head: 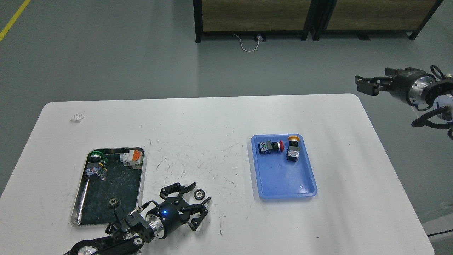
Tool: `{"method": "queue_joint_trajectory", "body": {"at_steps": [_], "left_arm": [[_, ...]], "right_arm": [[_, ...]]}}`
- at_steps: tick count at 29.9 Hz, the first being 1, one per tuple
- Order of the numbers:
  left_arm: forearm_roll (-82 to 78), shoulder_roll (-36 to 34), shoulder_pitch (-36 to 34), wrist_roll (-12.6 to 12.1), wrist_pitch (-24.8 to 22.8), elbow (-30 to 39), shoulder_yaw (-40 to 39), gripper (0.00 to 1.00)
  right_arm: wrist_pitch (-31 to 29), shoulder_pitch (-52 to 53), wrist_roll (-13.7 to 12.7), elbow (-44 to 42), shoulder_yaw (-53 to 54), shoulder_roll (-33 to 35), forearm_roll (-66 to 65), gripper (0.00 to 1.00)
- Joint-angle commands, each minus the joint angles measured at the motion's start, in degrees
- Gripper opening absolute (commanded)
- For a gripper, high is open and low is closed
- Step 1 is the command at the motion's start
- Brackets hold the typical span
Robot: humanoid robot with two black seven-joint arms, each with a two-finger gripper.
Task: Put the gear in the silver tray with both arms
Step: 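Move the left gripper to the gear and close on it, then lower the gear into the silver tray and open the left gripper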
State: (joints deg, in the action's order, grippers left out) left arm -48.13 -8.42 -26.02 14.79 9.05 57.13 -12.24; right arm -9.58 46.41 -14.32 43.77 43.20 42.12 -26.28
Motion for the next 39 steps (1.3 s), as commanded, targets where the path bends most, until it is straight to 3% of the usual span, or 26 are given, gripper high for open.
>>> {"method": "queue_joint_trajectory", "body": {"at_steps": [1, 4, 10, 14, 28, 39], "left_arm": [[-0.03, -0.01, -0.17, -0.46, 0.00, 0.00, 0.28, 0.40], [-0.03, -0.01, -0.53, -0.64, 0.00, 0.00, 0.99, 0.30], [0.49, -0.10, -1.40, -0.73, -0.44, 0.79, 0.64, 0.22], [2.42, -2.64, -2.63, -0.81, -0.53, 2.98, -1.38, 0.22], [12.62, -24.00, -2.90, -1.96, -1.41, 13.27, -5.08, 0.23], [12.97, -25.15, 0.09, -1.96, -0.79, 11.51, -4.37, 0.28]], "right_arm": [[0.00, 0.00, 0.00, 0.00, 0.04, 0.06, 0.00, 0.98], [0.00, 0.00, 0.08, 0.00, 0.04, 0.15, 0.00, 0.98], [0.00, -0.35, 0.08, 0.00, 0.04, 0.15, 0.00, 0.98], [0.00, -0.35, 0.08, 0.00, 0.13, 0.15, 0.00, 0.98], [-0.09, -0.79, 0.43, 0.09, 1.01, 0.15, 0.00, 0.98], [0.00, -0.79, 0.70, 0.09, 1.01, -0.11, 0.00, 0.98]]}}
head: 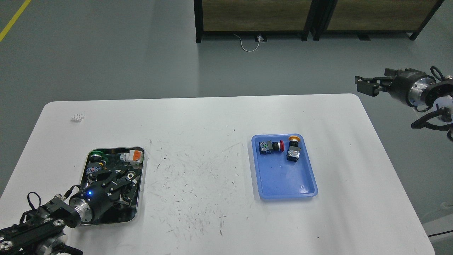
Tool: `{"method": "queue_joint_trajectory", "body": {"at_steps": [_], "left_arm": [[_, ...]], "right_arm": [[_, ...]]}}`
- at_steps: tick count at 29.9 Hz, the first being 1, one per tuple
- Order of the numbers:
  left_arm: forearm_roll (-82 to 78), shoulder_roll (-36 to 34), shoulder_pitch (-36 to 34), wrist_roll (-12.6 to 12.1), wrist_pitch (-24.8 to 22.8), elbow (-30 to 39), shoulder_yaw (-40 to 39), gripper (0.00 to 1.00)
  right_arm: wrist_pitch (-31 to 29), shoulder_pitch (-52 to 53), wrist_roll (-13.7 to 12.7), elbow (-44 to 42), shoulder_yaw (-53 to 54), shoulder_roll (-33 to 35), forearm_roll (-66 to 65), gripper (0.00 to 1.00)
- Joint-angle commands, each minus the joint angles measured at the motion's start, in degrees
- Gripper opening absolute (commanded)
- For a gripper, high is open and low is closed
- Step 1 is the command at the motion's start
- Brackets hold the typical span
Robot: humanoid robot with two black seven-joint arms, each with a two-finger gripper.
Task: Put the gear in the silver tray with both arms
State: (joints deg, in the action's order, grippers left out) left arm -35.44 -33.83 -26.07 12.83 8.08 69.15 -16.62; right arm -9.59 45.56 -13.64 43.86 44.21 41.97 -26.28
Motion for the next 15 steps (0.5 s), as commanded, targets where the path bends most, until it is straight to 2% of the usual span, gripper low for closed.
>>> {"method": "queue_joint_trajectory", "body": {"at_steps": [1, 3, 8, 13, 15], "left_arm": [[0.46, 0.17, 0.14, 0.00, 0.27, -0.60, -0.08, 0.30], [1.25, 0.17, 0.14, 0.18, 0.19, -1.04, -0.35, 0.35], [5.11, 0.17, 0.23, 0.88, 0.54, -2.62, -0.52, 0.62], [8.11, -0.01, 0.05, 0.79, 1.59, -2.80, -1.22, 0.81], [8.81, -0.01, 0.05, 0.79, 2.12, -2.71, -2.01, 0.93]], "right_arm": [[0.01, -0.04, 0.02, 0.00, 0.09, 0.04, 0.00, 0.98], [0.01, -0.12, 0.02, 0.00, 0.09, 0.13, 0.00, 0.98], [0.27, -0.39, 0.02, 0.00, 0.09, 0.13, 0.00, 0.98], [0.53, -0.48, 0.02, -0.18, 0.09, -0.04, -0.09, 0.99], [0.71, -0.48, 0.02, -0.18, 0.35, -0.04, -0.09, 0.99]]}}
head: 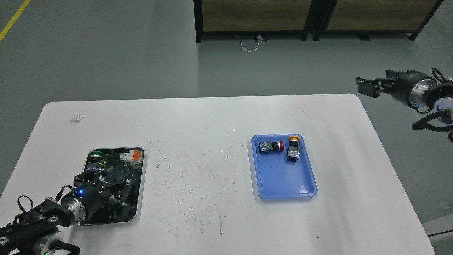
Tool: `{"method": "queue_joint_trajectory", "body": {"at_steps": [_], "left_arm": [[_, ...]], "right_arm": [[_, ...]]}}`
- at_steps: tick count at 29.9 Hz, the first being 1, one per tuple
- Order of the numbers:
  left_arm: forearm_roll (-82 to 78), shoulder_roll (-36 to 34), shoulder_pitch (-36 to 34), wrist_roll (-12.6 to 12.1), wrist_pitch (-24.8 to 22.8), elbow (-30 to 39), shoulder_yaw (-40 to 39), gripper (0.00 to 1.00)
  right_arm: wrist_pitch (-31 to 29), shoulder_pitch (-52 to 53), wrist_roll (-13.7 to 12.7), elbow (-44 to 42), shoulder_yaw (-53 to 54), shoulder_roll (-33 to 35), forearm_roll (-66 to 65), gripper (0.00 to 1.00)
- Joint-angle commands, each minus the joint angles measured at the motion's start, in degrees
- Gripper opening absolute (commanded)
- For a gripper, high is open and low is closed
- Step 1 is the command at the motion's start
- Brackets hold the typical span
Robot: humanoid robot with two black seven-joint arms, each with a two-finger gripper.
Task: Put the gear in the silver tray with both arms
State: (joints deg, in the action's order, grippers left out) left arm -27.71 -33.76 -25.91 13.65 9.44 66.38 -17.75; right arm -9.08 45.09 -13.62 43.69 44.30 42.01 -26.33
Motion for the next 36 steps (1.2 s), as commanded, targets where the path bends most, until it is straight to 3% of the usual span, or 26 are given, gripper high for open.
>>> {"method": "queue_joint_trajectory", "body": {"at_steps": [1, 8, 10, 12, 14, 17, 19, 23, 30, 36], "left_arm": [[1.34, -0.08, -0.19, -0.12, 1.11, 0.15, -1.66, 0.97], [1.69, -0.70, -2.56, -1.00, 1.46, 1.03, -14.30, 0.99], [1.78, -0.70, -3.88, -2.22, 1.29, 1.38, -18.09, 0.99], [1.78, -0.70, -6.24, -5.89, 1.28, 1.38, -19.77, 0.99], [1.87, -0.61, -10.10, -11.95, 1.28, 1.21, -20.92, 0.99], [2.31, 0.18, -17.21, -17.59, 1.90, 0.16, -19.26, 0.99], [3.80, 0.18, -21.44, -17.78, 1.90, -0.72, -16.98, 0.99], [7.22, 0.36, -33.91, -17.69, 1.37, -4.41, -8.98, 0.99], [11.36, 4.13, -45.97, -18.66, 1.02, -13.46, -7.47, 0.99], [11.63, 5.19, -49.67, -19.89, 1.02, -16.72, -7.74, 0.98]], "right_arm": [[0.37, 0.00, 0.00, -0.01, 0.69, -0.09, -0.03, 0.99], [1.17, 0.00, 0.00, -0.10, 4.29, 0.35, -0.03, 0.99], [1.43, 0.00, -0.09, -0.10, 6.22, 0.44, -0.03, 0.99], [1.95, 0.00, -0.27, -0.27, 8.16, 0.26, -0.03, 0.99], [4.23, 0.08, -0.71, -0.62, 9.74, 0.09, -0.03, 0.99], [6.26, 0.70, 0.08, -0.71, 10.01, 0.26, -0.03, 0.99], [6.18, 1.05, 1.13, -1.58, 10.27, 0.44, -0.03, 0.99], [5.30, 2.80, 6.23, -6.06, 10.63, -0.09, 0.05, 0.99], [2.49, 11.23, 6.41, -12.30, 10.19, -2.72, 0.05, 0.99], [2.40, 16.07, 6.32, -16.79, 9.93, -6.67, 0.58, 0.99]]}}
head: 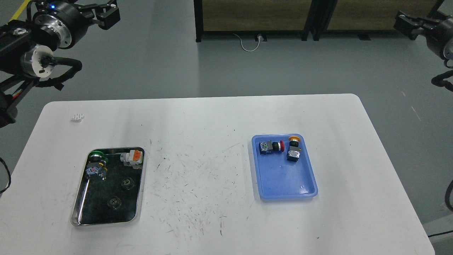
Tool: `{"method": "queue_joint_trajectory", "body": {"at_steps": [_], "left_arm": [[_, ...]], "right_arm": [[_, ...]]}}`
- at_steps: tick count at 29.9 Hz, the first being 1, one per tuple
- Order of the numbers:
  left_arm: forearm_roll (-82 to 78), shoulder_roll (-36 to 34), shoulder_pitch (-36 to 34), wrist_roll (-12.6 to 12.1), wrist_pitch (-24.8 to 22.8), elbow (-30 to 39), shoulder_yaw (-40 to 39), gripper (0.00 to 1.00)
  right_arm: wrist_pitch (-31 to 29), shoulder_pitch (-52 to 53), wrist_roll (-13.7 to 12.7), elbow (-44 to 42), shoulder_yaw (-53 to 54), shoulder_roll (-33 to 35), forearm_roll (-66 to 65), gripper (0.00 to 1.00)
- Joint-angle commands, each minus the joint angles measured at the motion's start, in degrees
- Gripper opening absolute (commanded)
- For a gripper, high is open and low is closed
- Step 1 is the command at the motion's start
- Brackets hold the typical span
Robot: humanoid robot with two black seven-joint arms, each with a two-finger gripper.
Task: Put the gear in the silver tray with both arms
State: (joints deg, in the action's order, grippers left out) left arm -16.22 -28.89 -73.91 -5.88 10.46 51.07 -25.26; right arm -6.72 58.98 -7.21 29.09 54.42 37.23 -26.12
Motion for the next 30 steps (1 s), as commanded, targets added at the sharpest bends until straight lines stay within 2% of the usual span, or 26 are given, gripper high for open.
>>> {"method": "queue_joint_trajectory", "body": {"at_steps": [1, 8, 22, 30], "left_arm": [[0.31, 0.59, -2.28, -0.45, 0.00, -2.20, -0.23, 0.98], [4.62, 1.12, -5.89, -2.65, 0.00, -5.63, -0.14, 0.98], [4.53, 5.86, -7.91, -2.65, 0.52, -7.22, 0.47, 0.99], [3.74, 7.18, -8.00, -1.51, 0.70, -7.30, 0.91, 0.99]], "right_arm": [[0.04, 2.98, -0.09, -3.07, -0.45, -2.85, 0.63, 0.99], [0.39, 7.29, -0.35, -7.20, -2.02, -6.38, 0.89, 0.99], [1.88, 12.03, -0.18, -7.47, -5.63, -7.52, 0.72, 0.99], [2.59, 13.18, -0.35, -6.77, -8.36, -5.94, 0.72, 0.99]]}}
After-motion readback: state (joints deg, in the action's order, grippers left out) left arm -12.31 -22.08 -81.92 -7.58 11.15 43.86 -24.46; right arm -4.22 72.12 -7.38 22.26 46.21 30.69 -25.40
